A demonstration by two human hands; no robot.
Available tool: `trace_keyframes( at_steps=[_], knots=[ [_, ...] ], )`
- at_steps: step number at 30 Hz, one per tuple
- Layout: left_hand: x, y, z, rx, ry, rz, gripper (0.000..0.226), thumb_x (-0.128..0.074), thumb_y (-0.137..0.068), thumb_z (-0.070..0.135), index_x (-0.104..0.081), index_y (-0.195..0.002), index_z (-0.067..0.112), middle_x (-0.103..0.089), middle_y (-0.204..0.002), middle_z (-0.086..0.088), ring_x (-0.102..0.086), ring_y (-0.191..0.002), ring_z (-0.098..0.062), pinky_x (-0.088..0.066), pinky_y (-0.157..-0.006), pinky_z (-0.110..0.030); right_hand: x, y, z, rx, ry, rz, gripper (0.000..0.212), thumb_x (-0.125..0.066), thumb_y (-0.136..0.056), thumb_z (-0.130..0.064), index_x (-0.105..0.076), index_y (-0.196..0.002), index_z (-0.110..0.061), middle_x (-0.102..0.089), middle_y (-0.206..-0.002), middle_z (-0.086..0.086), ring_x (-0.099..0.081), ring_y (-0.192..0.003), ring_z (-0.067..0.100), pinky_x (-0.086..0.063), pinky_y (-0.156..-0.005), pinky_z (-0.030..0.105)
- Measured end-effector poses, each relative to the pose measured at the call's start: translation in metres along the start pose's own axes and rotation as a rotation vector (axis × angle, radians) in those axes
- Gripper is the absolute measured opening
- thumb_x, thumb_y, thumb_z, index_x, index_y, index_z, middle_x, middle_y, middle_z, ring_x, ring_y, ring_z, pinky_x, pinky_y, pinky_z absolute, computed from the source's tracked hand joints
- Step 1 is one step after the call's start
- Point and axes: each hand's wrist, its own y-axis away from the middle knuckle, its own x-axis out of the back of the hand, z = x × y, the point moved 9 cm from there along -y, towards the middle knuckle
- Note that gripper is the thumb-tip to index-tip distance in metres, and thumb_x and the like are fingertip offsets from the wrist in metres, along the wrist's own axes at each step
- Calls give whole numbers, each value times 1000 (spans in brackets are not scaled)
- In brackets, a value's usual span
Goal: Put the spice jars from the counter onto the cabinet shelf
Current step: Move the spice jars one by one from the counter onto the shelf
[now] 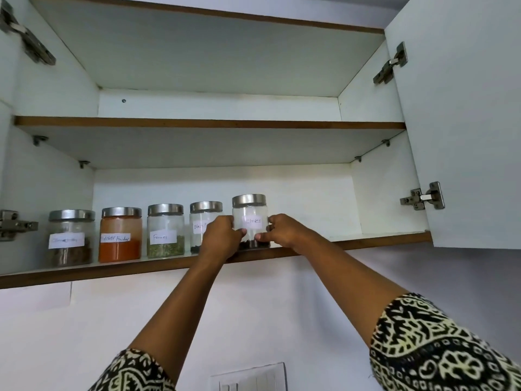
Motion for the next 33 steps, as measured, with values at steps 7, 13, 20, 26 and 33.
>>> trace_keyframes(
  at_steps=[7,13,20,26,33],
  knots=[
    [-9,-15,-17,74,-88,69,23,-62,-90,26,-66,-94,4,-69,-90,-13,-61,-78,-25,-44,-68,-28,-9,-26,12,-60,69,-7,48,-72,-80,-29,-57,-120,-6,-59,-104,9,-58,-99,26,-47,-90,34],
    [-12,-23,-27,117,-97,82,25,-70,-83,24,-66,-94,2,-69,-91,-14,-63,-80,-26,-43,-66,-28,-16,-37,14,-65,138,-39,46,-70,-82,-32,-57,-118,-6,-62,-107,12,-60,-101,27,-47,-96,39],
    [-11,-17,-20,100,-226,91,21,-68,-83,15,-64,-98,1,-69,-95,-15,-65,-86,-29,-46,-67,-30,-15,-26,8,-70,289,-24,54,-62,-86,-40,-54,-122,-1,-58,-106,12,-55,-96,25,-36,-79,27],
    [-8,0,-8,69,-273,63,18,-64,-84,11,-63,-97,-1,-68,-97,-17,-65,-90,-31,-45,-67,-31,-14,-5,-4,-34,478,98,36,-62,-87,-38,-55,-100,-5,-60,-109,16,-56,-101,29,-34,-73,28],
    [-14,79,11,-430,36,235,41,-56,-90,8,-55,-131,12,-55,-135,-6,-53,-121,-22,-43,-103,-33,-16,58,-8,228,197,402,50,-56,-93,-18,-41,-139,-8,-51,-139,10,-49,-127,23,-36,-101,24]
  ],
)
